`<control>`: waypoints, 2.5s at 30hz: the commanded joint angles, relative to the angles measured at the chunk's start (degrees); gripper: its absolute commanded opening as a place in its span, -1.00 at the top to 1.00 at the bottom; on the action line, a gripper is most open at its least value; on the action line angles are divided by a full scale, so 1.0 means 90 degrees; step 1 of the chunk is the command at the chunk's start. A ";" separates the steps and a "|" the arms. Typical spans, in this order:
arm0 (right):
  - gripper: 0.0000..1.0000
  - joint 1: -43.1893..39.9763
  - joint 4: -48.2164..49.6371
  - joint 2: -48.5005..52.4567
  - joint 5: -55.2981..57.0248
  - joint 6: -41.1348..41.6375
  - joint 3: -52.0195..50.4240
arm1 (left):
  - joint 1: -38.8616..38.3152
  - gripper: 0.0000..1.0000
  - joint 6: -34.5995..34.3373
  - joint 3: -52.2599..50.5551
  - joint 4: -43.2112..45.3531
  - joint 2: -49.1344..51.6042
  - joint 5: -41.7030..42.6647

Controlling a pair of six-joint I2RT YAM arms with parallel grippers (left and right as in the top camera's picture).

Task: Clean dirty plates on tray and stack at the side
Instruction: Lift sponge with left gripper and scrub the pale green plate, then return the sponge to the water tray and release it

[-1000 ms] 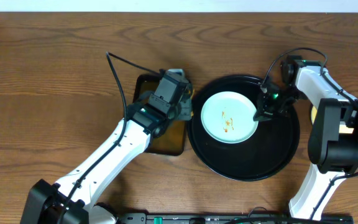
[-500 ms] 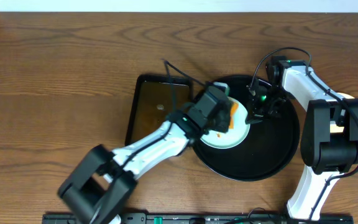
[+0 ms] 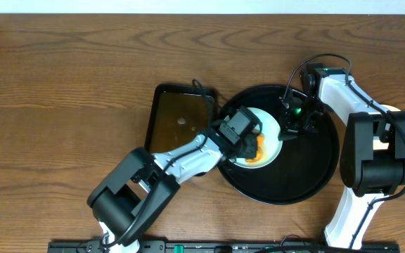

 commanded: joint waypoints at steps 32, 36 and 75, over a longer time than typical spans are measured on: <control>0.97 0.0080 0.0002 0.0090 0.0112 0.0160 -0.0092 | 0.0316 0.85 0.1841 0.0107 0.1387 0.0376 0.0056; 0.97 0.0109 0.0002 0.0090 0.0109 0.0160 -0.0092 | 0.0763 0.85 0.2025 0.0141 0.1166 0.0393 0.0061; 0.97 0.0138 0.0311 0.0090 0.0369 0.0425 -0.0092 | 0.1443 0.85 0.2514 0.0325 -0.3361 -0.2402 -0.1360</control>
